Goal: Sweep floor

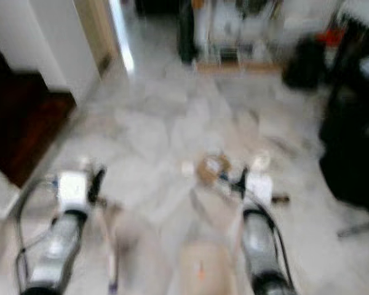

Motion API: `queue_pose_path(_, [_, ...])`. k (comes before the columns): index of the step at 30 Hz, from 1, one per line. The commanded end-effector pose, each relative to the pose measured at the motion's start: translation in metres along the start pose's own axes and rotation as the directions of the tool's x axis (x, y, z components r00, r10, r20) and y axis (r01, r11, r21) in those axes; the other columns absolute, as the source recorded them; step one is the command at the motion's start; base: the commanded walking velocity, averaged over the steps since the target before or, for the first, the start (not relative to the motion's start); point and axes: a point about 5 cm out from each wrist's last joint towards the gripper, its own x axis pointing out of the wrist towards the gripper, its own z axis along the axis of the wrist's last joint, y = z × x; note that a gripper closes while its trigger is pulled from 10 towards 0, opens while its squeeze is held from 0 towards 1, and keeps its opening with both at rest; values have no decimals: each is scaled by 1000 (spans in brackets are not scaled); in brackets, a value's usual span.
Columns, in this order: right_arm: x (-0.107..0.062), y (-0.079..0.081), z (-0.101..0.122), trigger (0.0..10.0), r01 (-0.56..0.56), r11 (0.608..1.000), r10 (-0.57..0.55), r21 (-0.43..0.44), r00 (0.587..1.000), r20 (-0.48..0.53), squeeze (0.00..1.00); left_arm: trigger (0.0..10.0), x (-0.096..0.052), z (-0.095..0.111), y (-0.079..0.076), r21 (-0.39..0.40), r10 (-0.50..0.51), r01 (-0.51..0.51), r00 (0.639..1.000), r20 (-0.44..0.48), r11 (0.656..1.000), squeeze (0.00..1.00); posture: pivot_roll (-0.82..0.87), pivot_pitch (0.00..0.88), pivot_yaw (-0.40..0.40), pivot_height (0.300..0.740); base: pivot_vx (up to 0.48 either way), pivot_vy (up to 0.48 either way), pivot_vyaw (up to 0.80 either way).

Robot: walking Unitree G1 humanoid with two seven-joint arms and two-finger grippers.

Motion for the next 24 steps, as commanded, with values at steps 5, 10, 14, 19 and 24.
queue_pose_path(5, [7,11,14,10000,-23,999,21,23,998,55,0,10000,2,6,8,15,18,-18,999,32,1000,0,126,0,16,740,315,0,0])
queue_pose_path(10, [7,11,13,10000,-25,999,23,24,998,54,0,10000,2,6,8,17,20,-20,999,32,1000,0,128,0,15,740,314,0,0])
queue_pose_path(14, [7,11,13,10000,-24,999,23,24,998,53,0,10000,2,6,8,17,20,-21,999,32,1000,0,128,0,15,740,311,0,0])
queue_pose_path(19, [8,12,14,10000,-24,999,23,25,998,53,0,10000,3,6,9,17,21,-21,999,33,1000,0,130,0,15,740,313,0,0])
queue_pose_path(24, [7,13,13,10000,-25,999,24,27,998,52,0,10000,3,6,9,20,20,-21,999,34,1000,0,130,0,16,740,313,0,0])
